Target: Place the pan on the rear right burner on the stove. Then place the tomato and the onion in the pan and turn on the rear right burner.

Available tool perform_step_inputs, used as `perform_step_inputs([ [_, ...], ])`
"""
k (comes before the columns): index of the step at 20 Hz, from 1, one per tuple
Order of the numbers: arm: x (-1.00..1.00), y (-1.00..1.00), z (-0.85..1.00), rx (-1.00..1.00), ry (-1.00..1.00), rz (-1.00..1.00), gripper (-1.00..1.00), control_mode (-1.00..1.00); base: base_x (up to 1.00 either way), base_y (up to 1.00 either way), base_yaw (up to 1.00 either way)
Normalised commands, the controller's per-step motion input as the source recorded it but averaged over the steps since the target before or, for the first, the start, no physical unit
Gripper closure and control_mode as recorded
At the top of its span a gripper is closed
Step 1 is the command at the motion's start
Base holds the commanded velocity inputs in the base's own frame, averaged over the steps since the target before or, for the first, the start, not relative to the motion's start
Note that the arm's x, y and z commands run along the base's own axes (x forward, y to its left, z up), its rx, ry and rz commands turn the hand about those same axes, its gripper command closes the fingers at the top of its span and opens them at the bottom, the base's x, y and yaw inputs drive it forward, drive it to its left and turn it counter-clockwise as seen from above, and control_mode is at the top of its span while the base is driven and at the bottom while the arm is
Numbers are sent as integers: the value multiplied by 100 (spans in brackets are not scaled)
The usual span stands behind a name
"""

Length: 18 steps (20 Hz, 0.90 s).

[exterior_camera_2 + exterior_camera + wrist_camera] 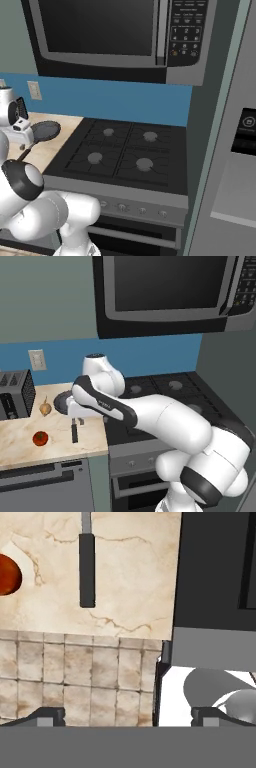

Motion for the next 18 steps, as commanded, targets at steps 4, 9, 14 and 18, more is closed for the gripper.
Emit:
perform_step_inputs([
  [4,4,9,-19,0,0,0,-100,-100,0,0,0],
  [9,0,12,-18,0,0,0,-100,-100,0,0,0],
  [14,3,11,-14,0,0,0,-100,-100,0,0,0],
  [18,10,6,-10,-1,0,-1,-100,-100,0,0,0],
])
